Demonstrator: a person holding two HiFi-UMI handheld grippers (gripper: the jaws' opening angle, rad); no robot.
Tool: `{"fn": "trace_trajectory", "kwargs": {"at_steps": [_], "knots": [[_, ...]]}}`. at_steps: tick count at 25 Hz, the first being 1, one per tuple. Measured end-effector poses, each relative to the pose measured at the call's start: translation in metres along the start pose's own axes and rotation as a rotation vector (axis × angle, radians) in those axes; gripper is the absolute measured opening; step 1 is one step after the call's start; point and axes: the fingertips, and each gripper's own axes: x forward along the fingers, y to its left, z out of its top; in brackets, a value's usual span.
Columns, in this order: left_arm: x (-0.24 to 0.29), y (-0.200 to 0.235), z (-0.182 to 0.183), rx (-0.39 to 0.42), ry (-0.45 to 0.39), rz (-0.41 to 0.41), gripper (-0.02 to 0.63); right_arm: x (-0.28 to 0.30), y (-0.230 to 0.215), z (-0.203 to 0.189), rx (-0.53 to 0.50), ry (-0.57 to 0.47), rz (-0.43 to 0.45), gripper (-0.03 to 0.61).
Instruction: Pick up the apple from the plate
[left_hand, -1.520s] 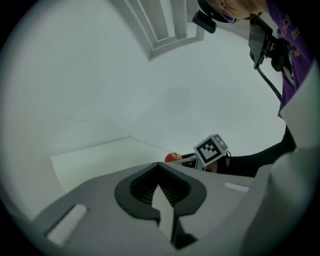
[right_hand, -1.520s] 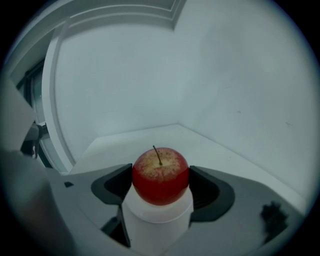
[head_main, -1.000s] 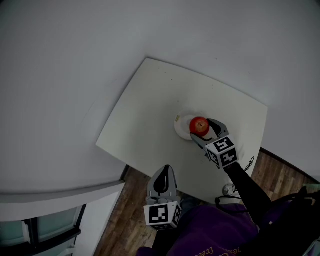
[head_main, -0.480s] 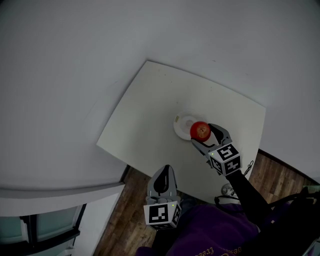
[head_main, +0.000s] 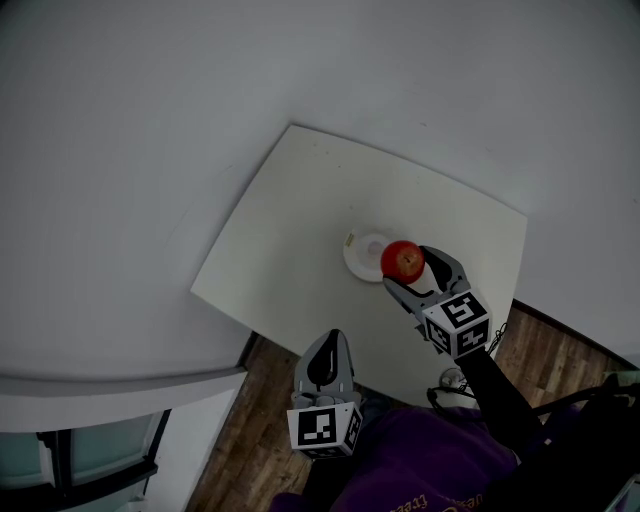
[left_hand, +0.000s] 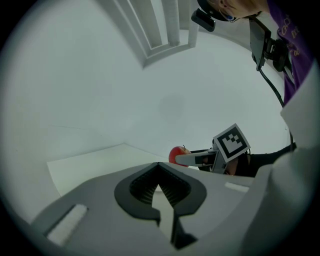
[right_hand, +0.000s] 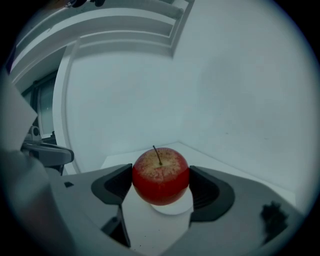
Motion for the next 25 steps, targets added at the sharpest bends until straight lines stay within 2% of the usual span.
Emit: {"fn": "trace_trajectory", "kwargs": {"at_steps": [25], "knots": [[-0.0021, -0.0008, 0.0021, 0.005, -0.011, 0.003, 0.006, -0.0025, 0.0032, 0.0076, -0.021, -0.029, 0.011, 0.364]]}}
